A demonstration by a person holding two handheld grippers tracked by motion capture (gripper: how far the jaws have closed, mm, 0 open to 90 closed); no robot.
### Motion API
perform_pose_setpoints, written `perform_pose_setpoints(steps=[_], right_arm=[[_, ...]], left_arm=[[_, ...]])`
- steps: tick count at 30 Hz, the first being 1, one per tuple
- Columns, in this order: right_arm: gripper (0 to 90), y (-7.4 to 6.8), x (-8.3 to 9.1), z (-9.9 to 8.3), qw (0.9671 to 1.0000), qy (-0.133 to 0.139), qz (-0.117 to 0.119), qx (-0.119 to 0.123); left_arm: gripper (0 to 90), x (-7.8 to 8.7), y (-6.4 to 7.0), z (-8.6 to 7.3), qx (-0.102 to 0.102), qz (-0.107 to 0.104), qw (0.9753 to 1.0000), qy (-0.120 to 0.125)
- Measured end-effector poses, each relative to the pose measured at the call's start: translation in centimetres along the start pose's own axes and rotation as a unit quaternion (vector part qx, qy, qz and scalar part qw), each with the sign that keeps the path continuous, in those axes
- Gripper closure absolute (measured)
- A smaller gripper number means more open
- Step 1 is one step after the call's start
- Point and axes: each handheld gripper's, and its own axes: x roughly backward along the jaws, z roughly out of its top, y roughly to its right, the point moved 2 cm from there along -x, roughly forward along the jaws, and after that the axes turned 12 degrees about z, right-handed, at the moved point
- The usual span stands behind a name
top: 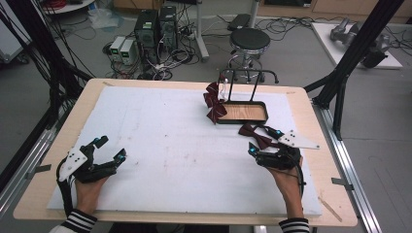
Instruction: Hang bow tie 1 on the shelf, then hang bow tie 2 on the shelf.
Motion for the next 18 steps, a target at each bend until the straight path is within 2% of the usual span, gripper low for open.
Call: perform_pose_setpoints(steps=[11,18], right_arm=[[10.7,0.7,0.0,-0.2,1.0000,-0.001,-0.003,-0.005],[10.7,1.2,-0.2,0.1,0.9999,-0.012,-0.004,-0.002]], left_arm=[[16.9,0.0,0.0,0.0,0.000,0.000,1.0000,-0.001],[16.9,0.0,0.0,0.0,0.000,0.001,1.0000,-0.001]])
